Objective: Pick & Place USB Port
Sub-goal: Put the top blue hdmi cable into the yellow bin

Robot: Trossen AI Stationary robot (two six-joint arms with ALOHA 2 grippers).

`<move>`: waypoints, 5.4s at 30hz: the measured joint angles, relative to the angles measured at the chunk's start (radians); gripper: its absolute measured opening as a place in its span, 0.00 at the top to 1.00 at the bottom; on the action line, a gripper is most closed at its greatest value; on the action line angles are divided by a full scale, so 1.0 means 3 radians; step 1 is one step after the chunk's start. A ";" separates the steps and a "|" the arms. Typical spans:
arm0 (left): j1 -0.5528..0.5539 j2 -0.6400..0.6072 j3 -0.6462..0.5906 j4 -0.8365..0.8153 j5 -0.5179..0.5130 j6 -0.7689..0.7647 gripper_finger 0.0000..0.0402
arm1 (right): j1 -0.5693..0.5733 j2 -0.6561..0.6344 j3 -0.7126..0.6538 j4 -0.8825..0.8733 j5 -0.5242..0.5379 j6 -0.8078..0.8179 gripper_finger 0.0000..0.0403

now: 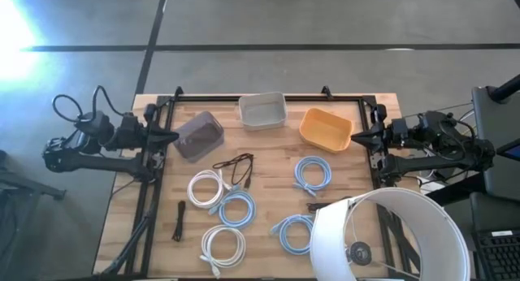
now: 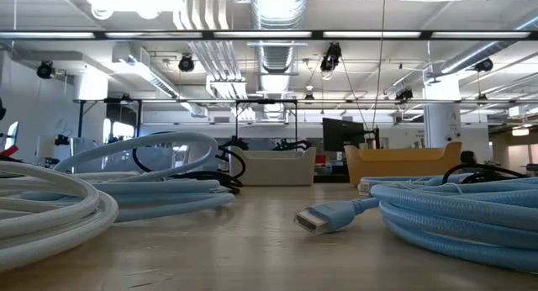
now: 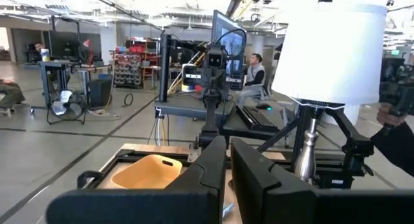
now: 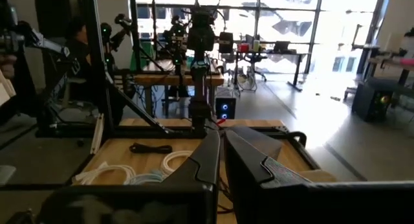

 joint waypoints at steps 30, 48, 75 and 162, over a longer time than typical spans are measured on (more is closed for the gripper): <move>-0.0024 0.1284 -0.0941 0.1344 0.0458 -0.0088 0.84 | 0.0014 0.1878 -0.0207 0.0842 -0.0029 -0.0001 0.92; -0.0022 0.1326 -0.0968 0.1323 0.0317 -0.0079 0.72 | 0.0015 0.2653 0.0365 0.0231 -0.0117 -0.0147 0.84; -0.0023 0.1348 -0.0975 0.1321 0.0327 -0.0151 0.72 | 0.0067 0.3582 0.0454 -0.1636 0.0244 0.0840 0.57; -0.0022 0.1349 -0.0977 0.1249 0.0332 -0.0169 0.72 | 0.0026 0.2903 0.0426 -0.2281 0.1921 0.1218 0.74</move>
